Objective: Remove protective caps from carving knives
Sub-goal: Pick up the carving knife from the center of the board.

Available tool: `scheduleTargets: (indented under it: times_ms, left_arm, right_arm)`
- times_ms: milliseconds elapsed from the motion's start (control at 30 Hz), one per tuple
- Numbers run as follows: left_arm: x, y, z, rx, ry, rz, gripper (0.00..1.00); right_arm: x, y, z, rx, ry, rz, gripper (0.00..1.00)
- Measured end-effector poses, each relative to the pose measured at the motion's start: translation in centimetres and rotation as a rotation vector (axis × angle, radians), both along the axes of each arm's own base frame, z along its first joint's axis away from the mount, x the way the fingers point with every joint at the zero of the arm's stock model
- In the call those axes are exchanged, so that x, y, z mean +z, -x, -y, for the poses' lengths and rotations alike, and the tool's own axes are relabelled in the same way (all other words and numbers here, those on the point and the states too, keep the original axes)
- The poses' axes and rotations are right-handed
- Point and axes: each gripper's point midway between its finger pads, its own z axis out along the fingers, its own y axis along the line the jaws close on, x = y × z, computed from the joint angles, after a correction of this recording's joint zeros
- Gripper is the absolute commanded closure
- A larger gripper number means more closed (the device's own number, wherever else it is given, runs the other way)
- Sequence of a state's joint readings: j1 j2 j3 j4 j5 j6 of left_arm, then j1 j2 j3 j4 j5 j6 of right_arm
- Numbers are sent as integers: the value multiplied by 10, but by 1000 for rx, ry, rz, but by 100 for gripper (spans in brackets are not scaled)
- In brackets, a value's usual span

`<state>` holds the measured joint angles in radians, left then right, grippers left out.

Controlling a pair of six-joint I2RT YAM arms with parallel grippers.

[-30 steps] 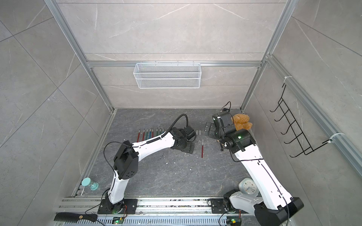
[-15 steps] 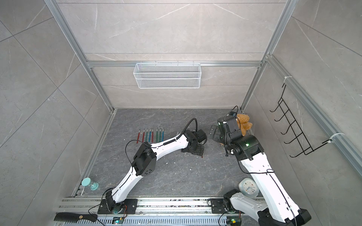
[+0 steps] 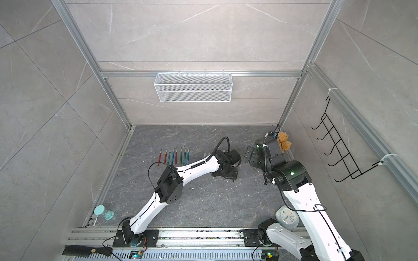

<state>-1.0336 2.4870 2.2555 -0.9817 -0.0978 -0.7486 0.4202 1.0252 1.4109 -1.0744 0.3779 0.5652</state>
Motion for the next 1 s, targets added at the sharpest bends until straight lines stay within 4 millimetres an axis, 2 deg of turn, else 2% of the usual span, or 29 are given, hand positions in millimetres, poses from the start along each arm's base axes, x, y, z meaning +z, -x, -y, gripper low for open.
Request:
scheduleTargets:
  times_ms: [133, 333, 533, 733, 1000]
  left_arm:
    - [-13, 4, 5, -12, -11, -11, 3]
    - [-9, 6, 10, -19, 1, -8, 7]
    - [-14, 4, 17, -25, 5, -4, 13]
    - [-14, 4, 16, -26, -4, -3, 15]
    - [-15, 4, 14, -29, -18, 3, 25]
  right_arm:
    - [2, 5, 2, 1, -3, 6, 0]
    - [2, 6, 1, 8, -9, 4, 0]
    - [2, 7, -1, 19, -14, 2, 0]
    - [2, 7, -3, 32, -21, -2, 0]
    - [1, 8, -7, 50, -37, -9, 1]
